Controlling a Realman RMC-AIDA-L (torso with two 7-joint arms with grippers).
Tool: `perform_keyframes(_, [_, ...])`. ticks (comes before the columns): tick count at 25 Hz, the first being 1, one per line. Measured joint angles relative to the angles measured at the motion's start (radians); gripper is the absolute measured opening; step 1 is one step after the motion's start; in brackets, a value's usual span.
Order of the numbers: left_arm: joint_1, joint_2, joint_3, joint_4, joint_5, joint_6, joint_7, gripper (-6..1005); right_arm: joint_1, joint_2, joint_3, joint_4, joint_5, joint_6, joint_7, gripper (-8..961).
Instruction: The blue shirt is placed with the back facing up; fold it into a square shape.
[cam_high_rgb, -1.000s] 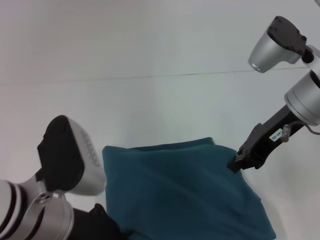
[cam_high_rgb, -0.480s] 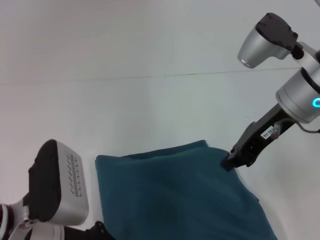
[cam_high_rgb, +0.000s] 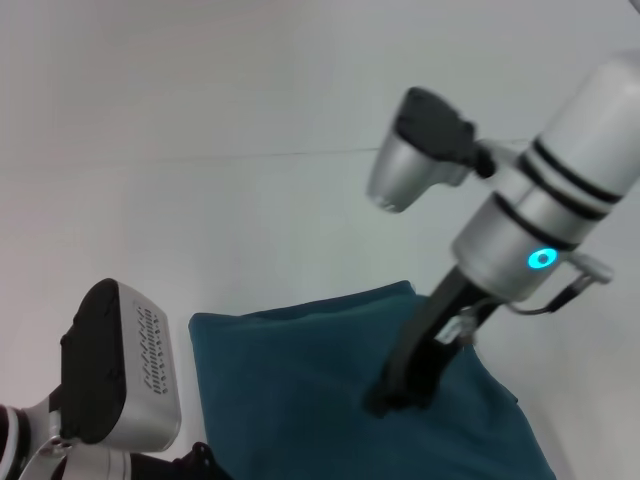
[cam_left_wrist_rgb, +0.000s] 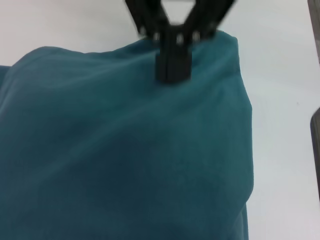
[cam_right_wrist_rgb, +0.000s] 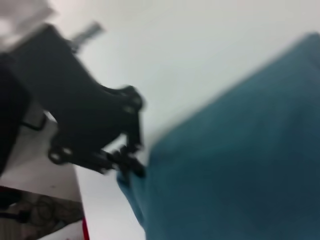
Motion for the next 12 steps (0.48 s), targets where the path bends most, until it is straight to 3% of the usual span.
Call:
perform_keyframes(7, [-0.004, 0.0, 0.0, 0.0, 0.0, 0.001, -0.014, 14, 0.054, 0.003, -0.151, 0.155, 0.105, 0.148, 0.002, 0])
perform_keyframes(12, [-0.003, 0.0, 0.001, 0.0, 0.0, 0.004, -0.015, 14, 0.071, 0.005, -0.196, 0.237, 0.12, 0.253, 0.015, 1])
